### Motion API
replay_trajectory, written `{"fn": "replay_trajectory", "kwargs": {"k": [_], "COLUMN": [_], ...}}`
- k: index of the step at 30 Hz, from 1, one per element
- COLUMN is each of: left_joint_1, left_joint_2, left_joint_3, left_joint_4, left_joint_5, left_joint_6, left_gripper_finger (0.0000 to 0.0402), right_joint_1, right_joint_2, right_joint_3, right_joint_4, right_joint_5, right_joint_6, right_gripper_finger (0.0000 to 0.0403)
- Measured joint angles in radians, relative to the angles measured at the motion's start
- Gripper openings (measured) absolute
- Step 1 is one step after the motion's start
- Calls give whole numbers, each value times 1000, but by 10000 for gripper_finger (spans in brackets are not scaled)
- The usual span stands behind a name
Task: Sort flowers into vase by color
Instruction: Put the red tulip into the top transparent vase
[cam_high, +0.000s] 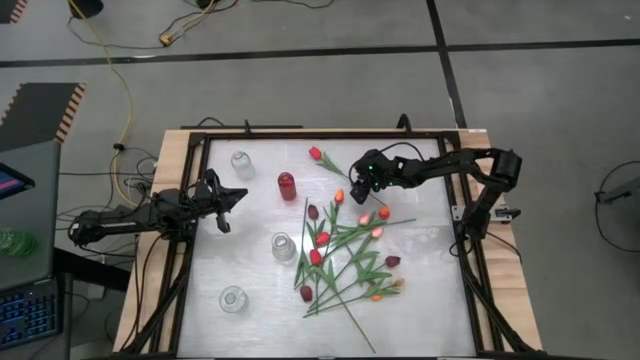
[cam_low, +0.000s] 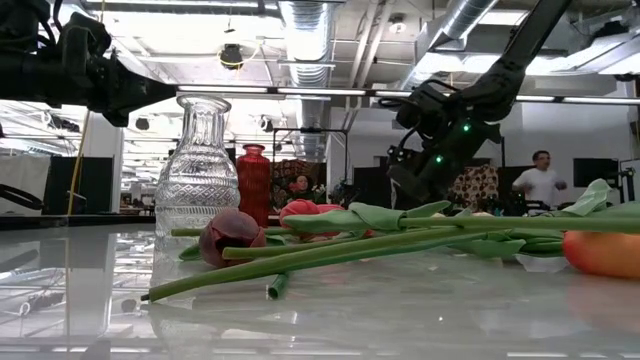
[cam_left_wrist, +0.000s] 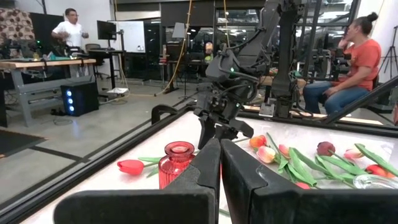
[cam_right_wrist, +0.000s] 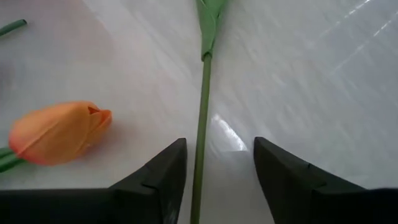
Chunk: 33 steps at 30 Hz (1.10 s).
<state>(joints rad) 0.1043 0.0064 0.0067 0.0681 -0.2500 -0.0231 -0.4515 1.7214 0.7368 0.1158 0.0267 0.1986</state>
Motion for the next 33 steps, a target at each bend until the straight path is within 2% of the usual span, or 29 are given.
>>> {"fn": "replay_trajectory", "kwargs": {"k": [10,16,21,33], "left_joint_1": [0,0,0,0], "left_joint_2": [0,0,0,0], "left_joint_3": [0,0,0,0], "left_joint_4": [0,0,0,0], "left_joint_5": [0,0,0,0], "left_joint_6": [0,0,0,-1], "left_gripper_finger": [0,0,0,0], "right_joint_1": [-2,-2,-2,2], "right_joint_2": [0,0,0,2], "right_joint_3": [0,0,0,35], "right_joint_4": [-4,-5,-5,-15], "right_joint_5": [2,-2,-10,-52], "right_joint_6": [3,4,6,5], "right_gripper_finger": [91,46,28,21]}}
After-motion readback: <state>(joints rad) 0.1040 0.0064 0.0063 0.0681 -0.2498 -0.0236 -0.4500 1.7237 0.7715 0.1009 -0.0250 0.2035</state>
